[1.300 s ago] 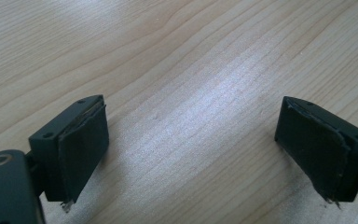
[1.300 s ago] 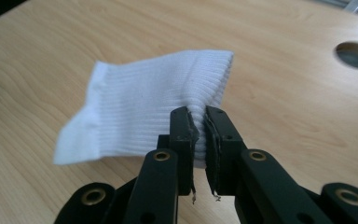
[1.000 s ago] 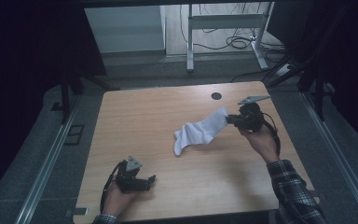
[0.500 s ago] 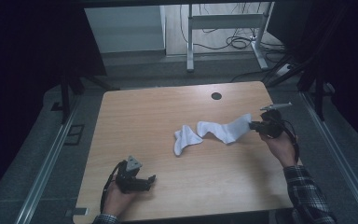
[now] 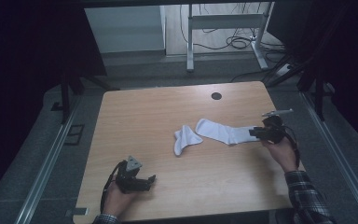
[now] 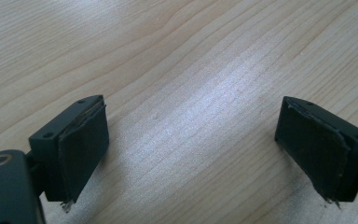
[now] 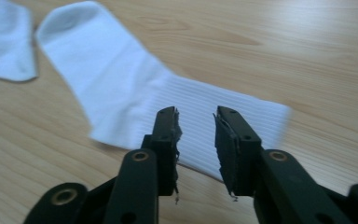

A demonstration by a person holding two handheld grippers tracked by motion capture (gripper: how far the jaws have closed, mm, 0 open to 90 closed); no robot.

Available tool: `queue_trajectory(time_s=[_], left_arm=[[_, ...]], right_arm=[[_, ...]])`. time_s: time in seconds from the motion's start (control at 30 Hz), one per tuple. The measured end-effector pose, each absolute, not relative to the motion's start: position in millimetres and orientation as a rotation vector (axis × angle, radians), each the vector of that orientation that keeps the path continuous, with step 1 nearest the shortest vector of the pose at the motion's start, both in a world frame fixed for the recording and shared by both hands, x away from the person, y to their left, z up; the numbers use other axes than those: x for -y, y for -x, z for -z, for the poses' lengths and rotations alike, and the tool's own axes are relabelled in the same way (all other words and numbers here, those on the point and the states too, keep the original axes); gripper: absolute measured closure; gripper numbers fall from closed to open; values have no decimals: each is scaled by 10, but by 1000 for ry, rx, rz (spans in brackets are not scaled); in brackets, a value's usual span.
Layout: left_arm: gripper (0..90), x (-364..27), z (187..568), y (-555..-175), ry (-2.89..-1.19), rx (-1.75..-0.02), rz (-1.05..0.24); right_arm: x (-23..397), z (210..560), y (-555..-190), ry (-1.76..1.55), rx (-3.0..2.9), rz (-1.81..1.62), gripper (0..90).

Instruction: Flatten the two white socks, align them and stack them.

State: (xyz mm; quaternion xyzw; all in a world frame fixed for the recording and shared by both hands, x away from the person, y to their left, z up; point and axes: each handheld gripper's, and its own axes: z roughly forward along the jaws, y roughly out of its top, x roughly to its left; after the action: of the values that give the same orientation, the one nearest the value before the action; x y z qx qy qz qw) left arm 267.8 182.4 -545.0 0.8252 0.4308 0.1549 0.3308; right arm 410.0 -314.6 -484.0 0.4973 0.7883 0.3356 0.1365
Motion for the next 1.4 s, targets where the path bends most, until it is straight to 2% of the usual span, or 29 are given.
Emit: queue_trajectory(time_s=[0.2, 0.47, 0.73, 0.97, 1.1, 1.17, 1.27, 1.37, 1.4], left_arm=[[98, -1822, 5450, -2675, -2154, -1132, -404], [99, -1822, 5450, -2677, -2155, -1130, -406], [102, -1795, 5435, -2701, -2162, -1149, -405], [195, -1710, 5384, -2737, -2169, -1187, -385], [187, -1604, 5346, -2776, -2174, -1179, -347], [148, -1533, 5313, -2793, -2169, -1161, -336], [147, -1433, 5244, -2826, -2170, -1115, -331], [233, -1327, 5155, -2886, -2138, -1085, -331], [233, -1281, 5124, -2916, -2124, -1076, -320]], right_arm=[[2691, 4971, -4120, -1343, -2370, -996, 810], [2356, 5166, -4164, -1227, -2445, -944, 811], [2455, 5239, -4087, -1272, -2482, -949, 806], [2591, 5228, -3810, -1226, -2511, -936, 803], [2672, 5227, -3689, -1221, -2520, -943, 803], [2691, 5221, -3645, -1212, -2525, -935, 791], [2704, 5190, -3601, -1197, -2524, -929, 740], [2737, 5120, -3595, -1187, -2502, -952, 725], [2751, 5095, -3600, -1186, -2493, -954, 722]])
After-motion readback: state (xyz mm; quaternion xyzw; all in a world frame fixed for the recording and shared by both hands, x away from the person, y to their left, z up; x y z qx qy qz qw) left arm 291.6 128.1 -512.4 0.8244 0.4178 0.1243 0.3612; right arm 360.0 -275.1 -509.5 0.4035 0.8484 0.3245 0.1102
